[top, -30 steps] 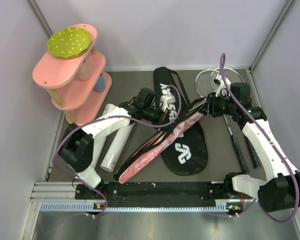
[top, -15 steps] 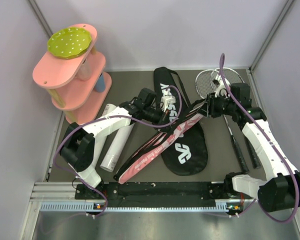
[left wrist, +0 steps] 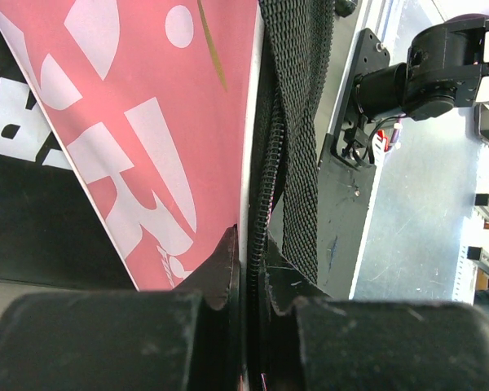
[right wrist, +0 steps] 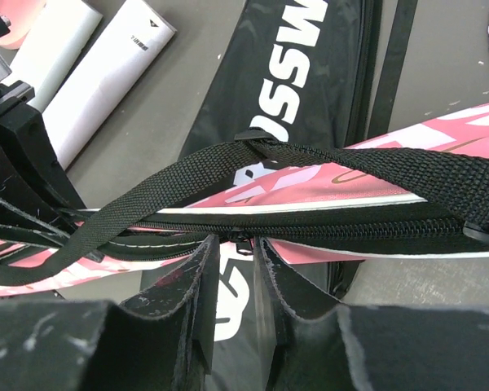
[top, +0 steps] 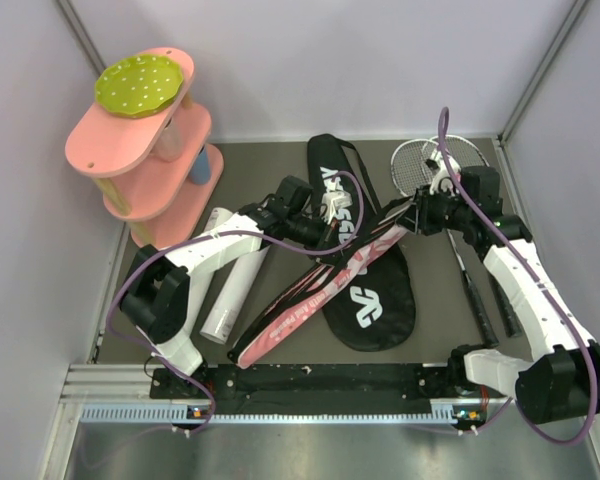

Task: Pack up the badminton gear
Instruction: Zip the racket bag at the center of the board.

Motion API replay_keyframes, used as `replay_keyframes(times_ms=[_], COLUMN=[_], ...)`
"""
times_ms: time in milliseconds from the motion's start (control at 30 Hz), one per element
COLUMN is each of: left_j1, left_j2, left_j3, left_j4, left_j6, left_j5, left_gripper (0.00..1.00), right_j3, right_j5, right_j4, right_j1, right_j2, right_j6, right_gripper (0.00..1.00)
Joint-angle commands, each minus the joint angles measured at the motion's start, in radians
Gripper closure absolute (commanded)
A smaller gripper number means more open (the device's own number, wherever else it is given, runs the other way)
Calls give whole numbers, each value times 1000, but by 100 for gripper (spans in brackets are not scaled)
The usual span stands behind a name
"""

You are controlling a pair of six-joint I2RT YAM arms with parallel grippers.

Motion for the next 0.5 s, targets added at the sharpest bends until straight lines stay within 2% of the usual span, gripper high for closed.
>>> replay_keyframes(times_ms=[0, 67, 300, 467], left_j1=[-5, -7, -10, -13], left_j2=[-11, -11, -8, -11], left_j3=[45, 48, 49, 49], left_j4=[28, 30, 30, 30], left_j6=[-7, -9, -9, -10], left_j5=[82, 83, 83, 79], left_gripper=[100, 100, 100, 100], right_j3=[-3, -1, -6, -4], right_j5=[-17, -20, -17, -11], right_j4=[61, 63, 80, 84], right_j1=[1, 3, 6, 8], right_j2=[5, 10, 10, 13], right_j6=[-10, -10, 15, 18], right_gripper=[79, 81, 70, 77])
